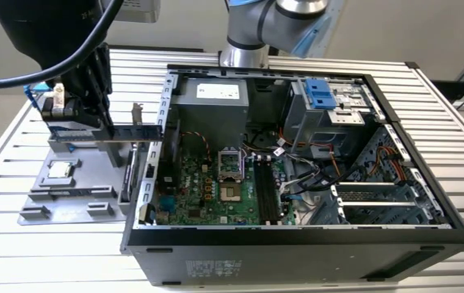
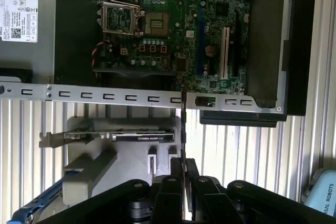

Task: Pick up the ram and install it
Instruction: 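Pick up the ram and move it above insertion slot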

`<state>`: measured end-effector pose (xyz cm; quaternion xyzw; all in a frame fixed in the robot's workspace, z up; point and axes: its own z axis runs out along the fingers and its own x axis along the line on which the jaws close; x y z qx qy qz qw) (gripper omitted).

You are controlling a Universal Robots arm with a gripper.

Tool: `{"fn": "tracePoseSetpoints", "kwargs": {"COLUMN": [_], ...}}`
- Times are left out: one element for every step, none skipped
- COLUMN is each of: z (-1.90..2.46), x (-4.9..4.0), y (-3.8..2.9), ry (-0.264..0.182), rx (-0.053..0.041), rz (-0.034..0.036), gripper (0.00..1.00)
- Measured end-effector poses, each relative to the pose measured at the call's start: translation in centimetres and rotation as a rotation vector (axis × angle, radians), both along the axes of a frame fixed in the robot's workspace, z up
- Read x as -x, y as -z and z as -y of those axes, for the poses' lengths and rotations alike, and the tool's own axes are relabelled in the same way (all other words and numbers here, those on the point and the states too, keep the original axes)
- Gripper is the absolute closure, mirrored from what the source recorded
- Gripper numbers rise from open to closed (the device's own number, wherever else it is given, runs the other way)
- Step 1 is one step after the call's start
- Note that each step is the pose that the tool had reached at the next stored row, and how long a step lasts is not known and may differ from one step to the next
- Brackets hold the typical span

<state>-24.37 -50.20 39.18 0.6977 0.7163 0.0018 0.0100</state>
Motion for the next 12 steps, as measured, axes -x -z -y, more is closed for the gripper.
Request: {"fn": "tracePoseSetpoints", "kwargs": {"z": [0.0,0.0,0.0,0.0,0.0,0.0,0.0,0.0,0.0,0.0,0.0,0.0], "x": [-0.08,-0.16,-0.25,-0.32,-0.4,-0.49,-0.57,-0.65,-0.73,-0.81,-0.89,-0.97], "y": [0.0,0.0,0.0,0.0,0.0,0.0,0.0,0.0,0.0,0.0,0.0,0.0], "ry": [0.0,0.0,0.0,0.0,0.0,0.0,0.0,0.0,0.0,0.0,0.0,0.0], "rx": [0.0,0.0,0.0,0.0,0.0001,0.0,-0.0001,0.0,0.0,0.0,0.0,0.0], "rz": [0.0,0.0,0.0,0.0,-0.0001,0.0,0.0,0.0,0.0,0.0,-0.0001,0.0], "gripper": [1.0,1.0,1.0,1.0,1.0,1.0,1.0,1.0,1.0,1.0,1.0,1.0]}}
